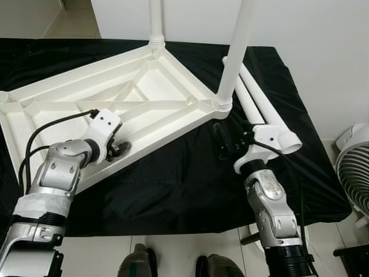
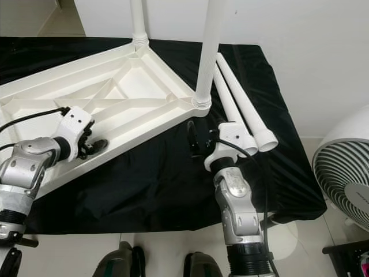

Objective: Building children table

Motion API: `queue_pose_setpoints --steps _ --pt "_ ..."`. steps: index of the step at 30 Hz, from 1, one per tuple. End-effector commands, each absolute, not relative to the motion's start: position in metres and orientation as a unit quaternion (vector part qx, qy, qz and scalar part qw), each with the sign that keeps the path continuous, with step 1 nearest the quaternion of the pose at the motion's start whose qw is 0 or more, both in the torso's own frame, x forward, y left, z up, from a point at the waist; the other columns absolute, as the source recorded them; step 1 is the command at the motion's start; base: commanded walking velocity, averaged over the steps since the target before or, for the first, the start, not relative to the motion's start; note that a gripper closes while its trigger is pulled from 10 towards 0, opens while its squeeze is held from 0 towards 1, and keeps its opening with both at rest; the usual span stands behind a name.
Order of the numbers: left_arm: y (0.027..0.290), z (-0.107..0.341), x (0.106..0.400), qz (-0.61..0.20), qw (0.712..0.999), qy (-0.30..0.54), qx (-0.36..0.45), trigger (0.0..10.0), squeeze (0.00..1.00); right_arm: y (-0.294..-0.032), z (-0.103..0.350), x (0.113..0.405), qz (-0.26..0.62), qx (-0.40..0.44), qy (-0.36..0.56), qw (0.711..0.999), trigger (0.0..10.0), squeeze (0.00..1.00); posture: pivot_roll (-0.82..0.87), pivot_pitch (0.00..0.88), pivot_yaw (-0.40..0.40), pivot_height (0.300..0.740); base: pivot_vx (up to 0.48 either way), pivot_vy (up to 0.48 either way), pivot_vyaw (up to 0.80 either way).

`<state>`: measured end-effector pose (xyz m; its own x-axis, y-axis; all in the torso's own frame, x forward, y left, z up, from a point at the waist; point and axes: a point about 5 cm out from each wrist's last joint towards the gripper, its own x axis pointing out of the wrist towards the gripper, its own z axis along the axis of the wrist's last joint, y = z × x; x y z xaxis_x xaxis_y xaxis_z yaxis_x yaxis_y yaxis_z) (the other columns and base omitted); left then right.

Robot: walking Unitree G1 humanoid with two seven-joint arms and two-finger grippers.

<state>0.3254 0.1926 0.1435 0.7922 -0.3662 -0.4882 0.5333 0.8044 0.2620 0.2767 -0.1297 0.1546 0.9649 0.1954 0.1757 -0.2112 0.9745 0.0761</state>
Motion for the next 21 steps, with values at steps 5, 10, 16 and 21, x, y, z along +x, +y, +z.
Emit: queue_pose_setpoints --steps 5,10,16,21 --pt "0.19 0.136 0.328 -0.2 0.938 0.211 0.191 0.0 0.0 -0.131 0.153 0.276 0.097 0.054 -0.077 0.991 10.0 0.0 -0.06 0.089 0.022 0.74 0.0 0.0 0.0" --pt "0.177 0.132 0.326 -0.211 0.939 0.207 0.178 0.0 0.0 -0.13 0.153 0.276 0.097 0.056 -0.077 0.991 10.0 0.0 -0.06 0.091 0.019 0.74 0.0 0.0 0.0" --pt "0.163 0.132 0.326 -0.207 0.945 0.196 0.16 0.0 0.0 -0.129 0.154 0.277 0.099 0.058 -0.077 0.99 10.0 0.0 -0.05 0.093 0.013 0.74 0.0 0.0 0.0" --pt "0.134 0.139 0.33 -0.198 0.957 0.166 0.134 0.0 0.0 -0.126 0.154 0.278 0.101 0.06 -0.078 0.99 10.0 0.0 -0.05 0.091 0.012 0.74 0.0 0.0 0.0"
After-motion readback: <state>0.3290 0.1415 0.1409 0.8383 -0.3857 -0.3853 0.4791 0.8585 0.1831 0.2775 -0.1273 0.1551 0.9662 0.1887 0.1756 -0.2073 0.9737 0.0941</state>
